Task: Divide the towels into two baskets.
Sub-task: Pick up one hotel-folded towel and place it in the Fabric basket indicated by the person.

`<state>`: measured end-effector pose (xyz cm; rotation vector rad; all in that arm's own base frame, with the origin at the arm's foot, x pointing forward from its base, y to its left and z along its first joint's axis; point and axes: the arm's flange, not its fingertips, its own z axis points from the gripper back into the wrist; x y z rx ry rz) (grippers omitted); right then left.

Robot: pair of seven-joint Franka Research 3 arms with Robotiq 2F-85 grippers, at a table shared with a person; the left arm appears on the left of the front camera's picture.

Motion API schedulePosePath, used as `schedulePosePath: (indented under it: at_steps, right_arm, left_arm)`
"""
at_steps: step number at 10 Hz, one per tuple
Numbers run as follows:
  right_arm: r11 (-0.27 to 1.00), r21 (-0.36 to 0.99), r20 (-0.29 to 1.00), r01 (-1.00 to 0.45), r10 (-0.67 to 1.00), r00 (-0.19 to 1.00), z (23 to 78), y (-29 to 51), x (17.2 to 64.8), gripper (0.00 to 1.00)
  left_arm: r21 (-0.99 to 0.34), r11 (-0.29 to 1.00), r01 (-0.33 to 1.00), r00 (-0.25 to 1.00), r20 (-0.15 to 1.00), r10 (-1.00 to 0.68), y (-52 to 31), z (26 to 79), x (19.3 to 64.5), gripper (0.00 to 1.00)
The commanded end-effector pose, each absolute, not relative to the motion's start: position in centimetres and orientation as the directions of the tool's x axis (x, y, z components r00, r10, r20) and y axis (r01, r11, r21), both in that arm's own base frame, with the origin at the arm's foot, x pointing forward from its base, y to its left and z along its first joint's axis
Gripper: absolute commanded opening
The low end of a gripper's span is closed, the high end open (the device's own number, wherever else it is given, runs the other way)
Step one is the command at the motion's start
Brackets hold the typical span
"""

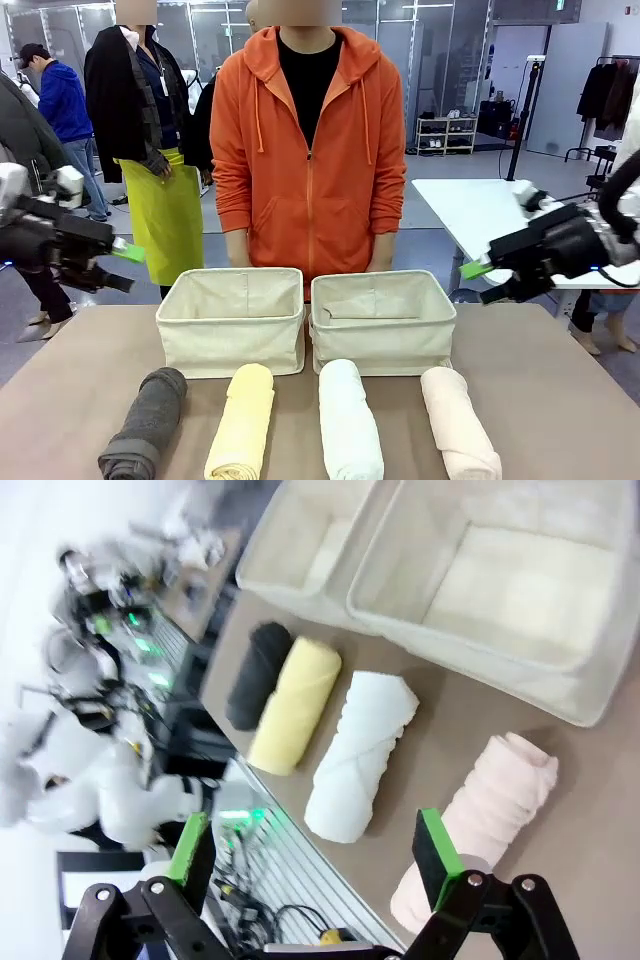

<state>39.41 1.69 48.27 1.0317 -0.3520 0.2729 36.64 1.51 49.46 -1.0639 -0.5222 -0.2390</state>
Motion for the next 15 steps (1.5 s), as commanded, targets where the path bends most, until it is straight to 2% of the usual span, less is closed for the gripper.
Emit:
schedulePosePath:
  at_steps: [1, 3, 5, 7, 8, 9, 10, 15]
  right_arm:
    - [0.420, 0.852, 0.399, -0.312, -0.138, 0.906, 47.1, -5.1, 37.9, 1.00]
    - [0.369, 0.901, 0.377, -0.228, -0.406, 0.832, 46.4, -14.2, 33.8, 1.00]
    - [0.351, 0.924, 0.350, -0.150, -0.625, 0.698, 45.7, -22.2, 28.5, 1.00]
    - [0.365, 0.924, 0.360, -0.116, -0.724, 0.589, 46.2, -26.5, 23.3, 1.00]
    - [0.385, 0.916, 0.377, -0.113, -0.733, 0.566, 46.6, -27.0, 22.2, 1.00]
    - [0.432, 0.891, 0.428, -0.136, -0.703, 0.568, 46.9, -26.6, 22.4, 1.00]
    - [0.353, 0.933, 0.327, -0.071, -0.745, 0.582, 46.2, -28.7, 22.2, 1.00]
    - [0.353, 0.933, 0.327, -0.071, -0.745, 0.582, 46.2, -28.7, 22.2, 1.00]
  left_arm:
    - [-0.815, 0.454, 0.359, 0.828, 0.503, 0.248, 6.2, 47.2, 34.0, 1.00]
    - [-0.844, 0.462, 0.274, 0.746, 0.490, 0.452, 12.4, 46.2, 30.1, 1.00]
    - [-0.851, 0.486, 0.201, 0.655, 0.485, 0.579, 16.8, 46.2, 26.1, 1.00]
    - [-0.837, 0.536, 0.112, 0.577, 0.494, 0.650, 20.1, 46.9, 21.8, 1.00]
    - [-0.829, 0.554, 0.077, 0.559, 0.496, 0.664, 20.6, 47.2, 20.8, 1.00]
    - [-0.849, 0.514, 0.122, 0.600, 0.475, 0.643, 23.9, 48.6, 26.5, 1.00]
    - [-0.849, 0.514, 0.122, 0.600, 0.475, 0.643, 23.9, 48.6, 26.5, 1.00]
    - [-0.849, 0.514, 0.122, 0.600, 0.475, 0.643, 23.9, 48.6, 26.5, 1.00]
